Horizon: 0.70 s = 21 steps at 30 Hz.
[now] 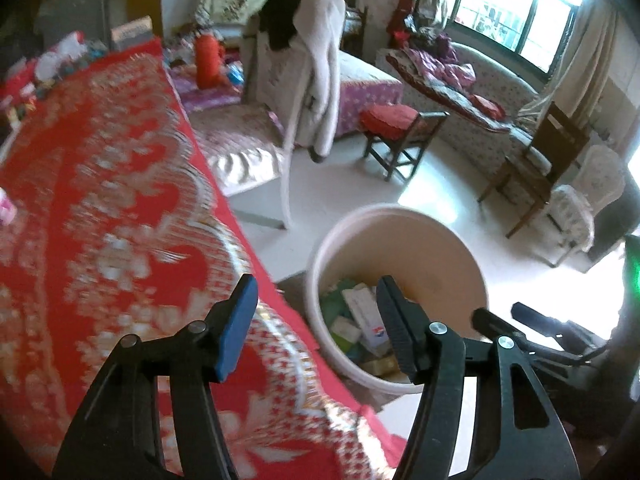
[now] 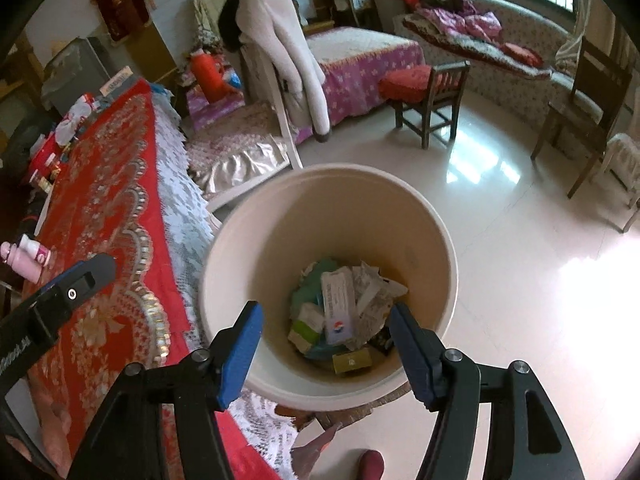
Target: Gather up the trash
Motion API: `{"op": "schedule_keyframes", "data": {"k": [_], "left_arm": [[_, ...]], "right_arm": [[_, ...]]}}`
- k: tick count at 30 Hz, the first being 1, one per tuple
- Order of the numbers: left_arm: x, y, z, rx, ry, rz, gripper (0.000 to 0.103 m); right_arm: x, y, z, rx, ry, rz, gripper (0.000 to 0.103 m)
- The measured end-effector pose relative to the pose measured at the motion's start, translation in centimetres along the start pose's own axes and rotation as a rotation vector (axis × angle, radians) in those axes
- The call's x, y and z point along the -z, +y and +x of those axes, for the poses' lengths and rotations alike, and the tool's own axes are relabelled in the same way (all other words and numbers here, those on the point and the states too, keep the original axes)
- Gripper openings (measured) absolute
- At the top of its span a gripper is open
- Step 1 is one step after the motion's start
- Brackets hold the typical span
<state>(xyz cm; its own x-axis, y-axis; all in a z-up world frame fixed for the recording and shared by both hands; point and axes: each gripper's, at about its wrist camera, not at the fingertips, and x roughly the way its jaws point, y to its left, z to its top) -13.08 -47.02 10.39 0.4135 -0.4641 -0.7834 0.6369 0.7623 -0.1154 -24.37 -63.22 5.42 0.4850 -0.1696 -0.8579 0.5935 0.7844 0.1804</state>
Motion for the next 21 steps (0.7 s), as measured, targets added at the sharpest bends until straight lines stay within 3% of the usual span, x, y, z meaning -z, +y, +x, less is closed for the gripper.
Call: {"op": "schedule_keyframes", "data": {"k": [13, 21], "left_arm": [[0.2, 2.1, -10.0, -0.063, -0.207, 0.008, 0.06], [1.3, 2.3, -13.3, -0.077, -0.282, 0.015, 0.06]], "right_arm": [[0.7, 4.3, -8.7, -0.031, -0.217, -0.081, 0.064], [1.4, 6.6, -13.5, -0.019, -0.341, -0.129, 0.07]]}}
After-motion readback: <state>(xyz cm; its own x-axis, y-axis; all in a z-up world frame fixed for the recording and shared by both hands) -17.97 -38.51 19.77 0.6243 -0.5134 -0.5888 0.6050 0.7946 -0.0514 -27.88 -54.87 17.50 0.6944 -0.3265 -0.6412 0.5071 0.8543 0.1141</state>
